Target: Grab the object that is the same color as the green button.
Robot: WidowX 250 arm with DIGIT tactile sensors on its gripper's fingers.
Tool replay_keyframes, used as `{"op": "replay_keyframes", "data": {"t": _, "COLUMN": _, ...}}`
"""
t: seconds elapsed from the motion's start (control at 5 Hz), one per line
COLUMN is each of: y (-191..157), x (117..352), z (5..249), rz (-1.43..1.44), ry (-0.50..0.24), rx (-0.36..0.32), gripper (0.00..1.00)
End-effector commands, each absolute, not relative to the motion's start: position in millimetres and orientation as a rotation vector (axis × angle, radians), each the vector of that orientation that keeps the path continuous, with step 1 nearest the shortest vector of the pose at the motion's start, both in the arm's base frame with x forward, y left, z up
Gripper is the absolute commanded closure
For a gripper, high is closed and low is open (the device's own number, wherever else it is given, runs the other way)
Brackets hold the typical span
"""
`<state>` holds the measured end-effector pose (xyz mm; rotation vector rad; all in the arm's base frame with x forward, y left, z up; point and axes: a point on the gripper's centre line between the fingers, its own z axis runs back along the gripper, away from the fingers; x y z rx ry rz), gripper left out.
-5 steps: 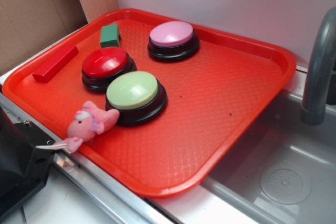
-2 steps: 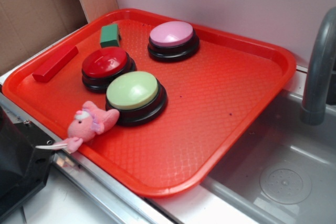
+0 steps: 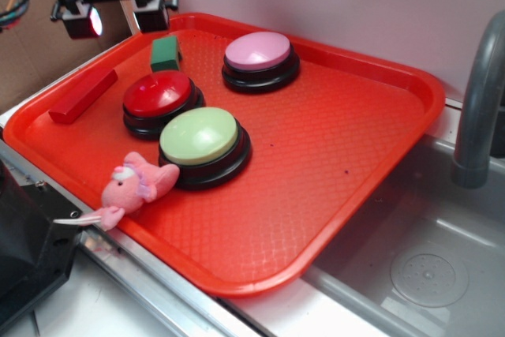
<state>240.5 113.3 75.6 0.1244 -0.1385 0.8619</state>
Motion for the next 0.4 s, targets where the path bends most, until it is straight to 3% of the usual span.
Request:
{"op": "replay_keyframes", "data": {"t": 0.0, "y": 131.8, "x": 259.5, "z": 58.7, "rz": 0.926, "ry": -0.238, "rx": 0.053, "gripper": 0.00}}
{"op": "replay_keyframes", "data": {"t": 0.2, "y": 133.2, "x": 264.9, "z": 46.6, "rz": 0.908, "ry": -0.233, "rx": 0.032, "gripper": 0.00}}
